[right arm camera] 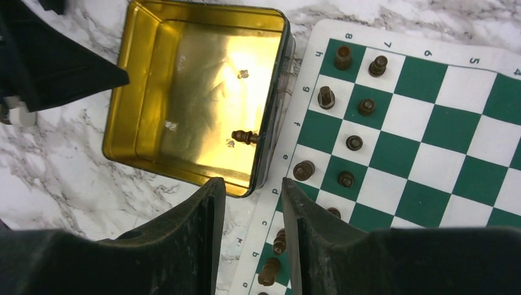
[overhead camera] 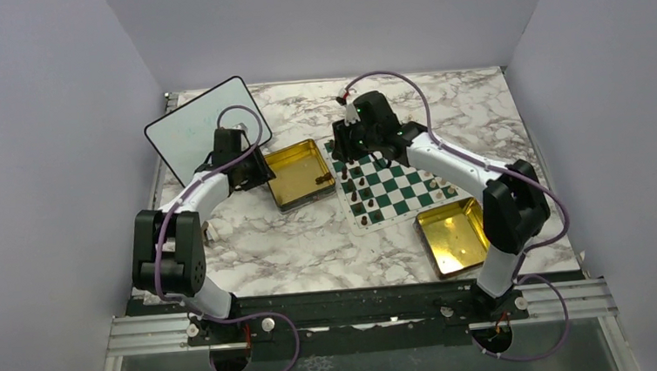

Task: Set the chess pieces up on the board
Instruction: Adjust the storage box at the center of the board.

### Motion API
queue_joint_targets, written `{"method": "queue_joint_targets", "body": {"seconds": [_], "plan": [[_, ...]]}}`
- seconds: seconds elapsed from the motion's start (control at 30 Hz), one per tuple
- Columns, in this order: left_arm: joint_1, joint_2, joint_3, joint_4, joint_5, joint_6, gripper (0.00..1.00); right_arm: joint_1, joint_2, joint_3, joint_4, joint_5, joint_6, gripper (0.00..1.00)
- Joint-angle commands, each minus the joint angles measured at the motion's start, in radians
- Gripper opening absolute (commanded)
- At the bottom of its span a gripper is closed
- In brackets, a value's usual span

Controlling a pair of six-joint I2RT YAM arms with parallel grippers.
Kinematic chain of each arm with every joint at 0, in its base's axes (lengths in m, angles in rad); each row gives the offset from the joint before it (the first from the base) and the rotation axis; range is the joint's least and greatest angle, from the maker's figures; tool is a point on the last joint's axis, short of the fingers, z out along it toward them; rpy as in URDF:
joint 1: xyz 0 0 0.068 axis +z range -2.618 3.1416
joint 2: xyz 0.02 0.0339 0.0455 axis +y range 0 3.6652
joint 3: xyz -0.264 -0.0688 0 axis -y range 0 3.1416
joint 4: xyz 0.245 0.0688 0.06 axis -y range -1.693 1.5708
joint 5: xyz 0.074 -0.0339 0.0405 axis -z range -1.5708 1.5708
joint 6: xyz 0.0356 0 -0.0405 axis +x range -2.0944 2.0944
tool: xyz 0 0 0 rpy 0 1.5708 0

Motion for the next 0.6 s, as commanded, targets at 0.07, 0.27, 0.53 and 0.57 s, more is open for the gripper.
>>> {"method": "queue_joint_targets", "body": {"seconds": [0.07, 0.27, 0.53, 0.57], "plan": [[-0.03, 0.032, 0.045, -0.068, -0.172, 0.043, 0.42, 0.001, -0.117, -0.076, 0.06, 0.002, -0.021, 0.44], [-0.046, 0.061, 0.063, -0.084, -0.189, 0.052, 0.42, 0.001, -0.145, -0.094, 0.073, 0.006, -0.028, 0.44], [-0.046, 0.092, 0.103, -0.132, -0.17, 0.119, 0.36, 0.001, -0.156, -0.1, 0.076, 0.008, -0.036, 0.44], [-0.046, 0.093, 0.106, -0.138, -0.169, 0.127, 0.34, 0.001, -0.157, -0.103, 0.078, 0.012, -0.037, 0.44]]}}
